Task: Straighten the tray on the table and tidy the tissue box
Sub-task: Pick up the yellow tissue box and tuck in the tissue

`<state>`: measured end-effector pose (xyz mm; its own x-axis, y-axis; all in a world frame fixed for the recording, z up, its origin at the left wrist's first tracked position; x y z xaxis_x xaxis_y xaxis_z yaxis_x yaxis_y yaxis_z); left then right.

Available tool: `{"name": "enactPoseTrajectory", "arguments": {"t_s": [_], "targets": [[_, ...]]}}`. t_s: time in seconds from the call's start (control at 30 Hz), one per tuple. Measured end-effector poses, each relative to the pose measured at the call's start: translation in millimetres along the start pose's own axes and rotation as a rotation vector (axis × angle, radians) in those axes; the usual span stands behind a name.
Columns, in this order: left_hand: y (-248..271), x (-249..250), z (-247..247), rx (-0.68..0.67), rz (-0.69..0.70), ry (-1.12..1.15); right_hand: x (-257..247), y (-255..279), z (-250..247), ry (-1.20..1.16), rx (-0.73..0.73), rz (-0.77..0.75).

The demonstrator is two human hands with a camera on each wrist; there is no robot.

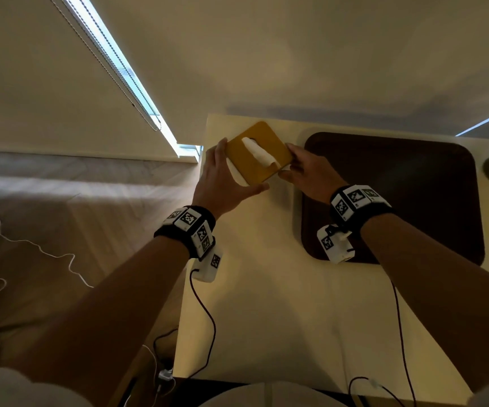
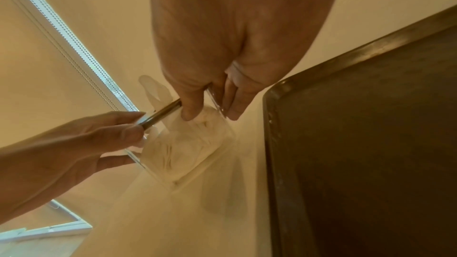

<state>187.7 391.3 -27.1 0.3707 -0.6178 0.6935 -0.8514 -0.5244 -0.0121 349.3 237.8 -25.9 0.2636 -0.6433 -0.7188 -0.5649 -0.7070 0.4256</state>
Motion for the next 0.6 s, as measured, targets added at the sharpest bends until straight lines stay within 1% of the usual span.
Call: {"name": "enactPoseTrajectory", "arguments": {"t_s": [0.07,0.13,0.23,0.33,0.43,0.53,0.6], "targets": [[1.3,-0.6,-1.6,0.005,0.012,0.015,3.0,8.4,6.1,-0.044,0.018,0.075],[-0.7,-3.3,-5.7,0.009,0.026,0.072,6.4,21.7,16.7,-0.086,0.083,0.146],[-13.7,-9.3,-14.5,-0.015,0.021,0.159,6.4,46.5,40.0,-0.191,0.148,0.207],[-31.3,-12.8,-21.4,-0.078,-0.003,0.145,4.6,58.2,70.8,-0.276,0.136,0.227],[-39.2,-12.2,-22.7,-0.140,0.046,0.119,2.2,54.0,92.9,-0.315,0.127,0.201],[-37.5,-12.4,-25.0,-0.150,0.070,0.118,-1.9,45.8,98.8,-0.378,0.178,0.190],[-33.5,-11.4,-26.5,-0.135,0.062,0.120,-4.2,41.0,94.4,-0.370,0.220,0.168]]}}
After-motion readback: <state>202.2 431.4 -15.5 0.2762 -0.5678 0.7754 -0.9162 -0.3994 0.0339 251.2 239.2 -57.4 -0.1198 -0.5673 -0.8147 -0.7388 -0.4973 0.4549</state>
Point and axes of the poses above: each hand's wrist, its own y-axis away from the middle knuckle, its own z-axis out of the palm, x = y × z, the point moved 4 cm from there along -y, towards the middle knuckle, and after that the axes turned 8 degrees about z, right-handed, at the moved point
